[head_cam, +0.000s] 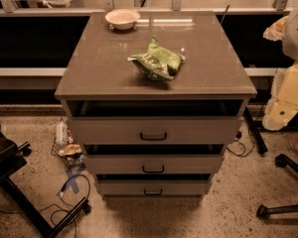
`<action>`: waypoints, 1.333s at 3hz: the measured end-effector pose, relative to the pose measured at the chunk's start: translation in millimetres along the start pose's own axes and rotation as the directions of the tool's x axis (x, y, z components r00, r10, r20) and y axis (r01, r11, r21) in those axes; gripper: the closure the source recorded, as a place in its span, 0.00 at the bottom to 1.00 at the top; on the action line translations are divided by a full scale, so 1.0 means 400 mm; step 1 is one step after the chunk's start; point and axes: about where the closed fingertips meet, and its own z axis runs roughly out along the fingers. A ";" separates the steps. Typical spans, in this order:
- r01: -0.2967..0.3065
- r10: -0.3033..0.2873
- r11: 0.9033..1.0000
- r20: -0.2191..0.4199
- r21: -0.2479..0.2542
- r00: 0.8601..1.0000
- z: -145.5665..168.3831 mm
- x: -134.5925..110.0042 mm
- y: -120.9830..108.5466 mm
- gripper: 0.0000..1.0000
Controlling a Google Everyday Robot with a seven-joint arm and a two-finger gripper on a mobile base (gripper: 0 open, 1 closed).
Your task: Open bottom drawer
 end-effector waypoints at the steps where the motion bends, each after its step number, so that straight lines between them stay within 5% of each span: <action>1: 0.000 0.000 1.000 0.000 0.000 1.000 0.000 0.000 0.000 0.00; 2: -0.007 0.006 1.000 0.044 0.027 0.999 0.031 0.008 -0.002 0.00; 4: -0.006 0.003 1.000 0.244 0.012 0.970 0.288 0.088 0.137 0.00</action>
Offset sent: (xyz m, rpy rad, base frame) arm 0.0266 -0.0151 -0.0861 0.2709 -0.2512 0.0008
